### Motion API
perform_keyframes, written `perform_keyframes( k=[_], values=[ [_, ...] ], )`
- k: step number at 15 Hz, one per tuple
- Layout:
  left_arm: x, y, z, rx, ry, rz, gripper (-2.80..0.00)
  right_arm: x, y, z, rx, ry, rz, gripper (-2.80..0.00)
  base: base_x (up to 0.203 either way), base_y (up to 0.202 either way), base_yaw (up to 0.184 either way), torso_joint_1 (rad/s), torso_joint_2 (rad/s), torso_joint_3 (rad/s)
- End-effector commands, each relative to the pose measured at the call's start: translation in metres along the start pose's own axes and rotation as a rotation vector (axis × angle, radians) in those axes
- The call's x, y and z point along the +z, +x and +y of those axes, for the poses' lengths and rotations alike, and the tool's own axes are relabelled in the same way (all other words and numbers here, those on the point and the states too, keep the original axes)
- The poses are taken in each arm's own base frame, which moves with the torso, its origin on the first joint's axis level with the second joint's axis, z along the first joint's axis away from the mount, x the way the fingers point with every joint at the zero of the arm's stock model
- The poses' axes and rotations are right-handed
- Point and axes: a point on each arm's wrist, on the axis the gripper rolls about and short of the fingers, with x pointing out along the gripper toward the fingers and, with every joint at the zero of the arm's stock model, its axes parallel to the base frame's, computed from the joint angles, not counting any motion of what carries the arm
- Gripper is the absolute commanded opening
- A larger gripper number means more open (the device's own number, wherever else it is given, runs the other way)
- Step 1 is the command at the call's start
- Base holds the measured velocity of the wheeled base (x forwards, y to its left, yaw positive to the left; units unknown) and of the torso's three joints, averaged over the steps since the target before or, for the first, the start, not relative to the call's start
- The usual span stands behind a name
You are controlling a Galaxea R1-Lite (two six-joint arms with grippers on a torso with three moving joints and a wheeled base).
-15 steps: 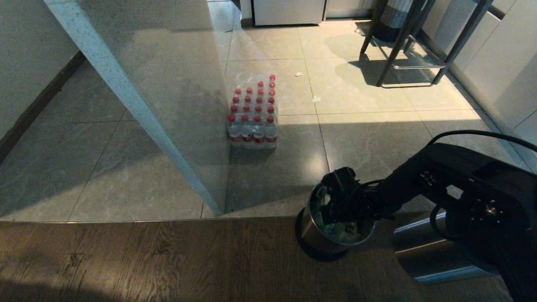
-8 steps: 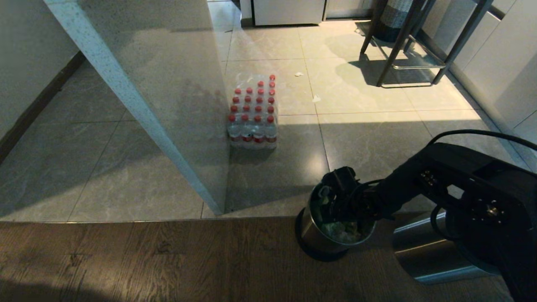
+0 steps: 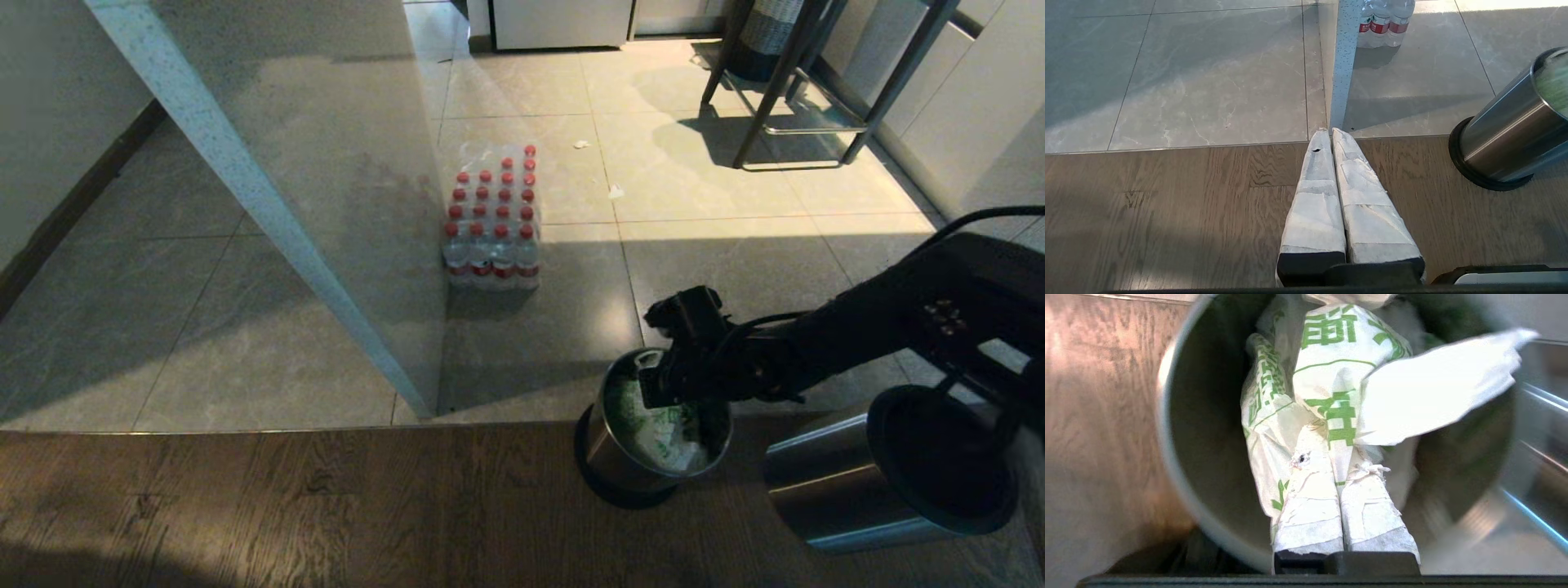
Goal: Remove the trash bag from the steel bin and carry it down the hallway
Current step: Pick up the trash bag
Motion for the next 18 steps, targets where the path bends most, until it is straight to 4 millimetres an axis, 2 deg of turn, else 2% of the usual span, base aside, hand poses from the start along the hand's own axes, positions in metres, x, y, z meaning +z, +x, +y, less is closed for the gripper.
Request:
perform_keyframes(
  k=[1,6,10,11,13,15,18],
  values=[
    [0.0,0.0,0.0,0.0,0.0,0.001,-2.8,0.023,-0.066,-0.01,0.013,0.018,-0.074,-2.8,0.0,0.0,0.0,0.0,0.0,0.0],
    [0.0,0.0,0.0,0.0,0.0,0.001,-2.8,0.03,-0.161,-0.025,0.033,0.017,-0.139,-2.8,0.0,0.0,0.0,0.0,0.0,0.0],
    [0.0,0.0,0.0,0.0,0.0,0.001,-2.8,0.009,-0.218,-0.029,0.055,-0.028,-0.07,-2.8,0.0,0.0,0.0,0.0,0.0,0.0],
    [0.0,0.0,0.0,0.0,0.0,0.001,-2.8,-0.003,-0.222,-0.027,0.06,-0.05,-0.027,-2.8,0.0,0.0,0.0,0.0,0.0,0.0],
    [0.0,0.0,0.0,0.001,0.0,0.001,-2.8,-0.025,-0.211,-0.022,0.06,-0.074,0.057,-2.8,0.0,0.0,0.0,0.0,0.0,0.0],
    [0.0,0.0,0.0,0.0,0.0,0.001,-2.8,-0.036,-0.186,-0.015,0.05,-0.079,0.119,-2.8,0.0,0.0,0.0,0.0,0.0,0.0],
    [0.0,0.0,0.0,0.0,0.0,0.001,-2.8,-0.043,-0.147,-0.004,0.034,-0.086,0.176,-2.8,0.0,0.0,0.0,0.0,0.0,0.0]
  ],
)
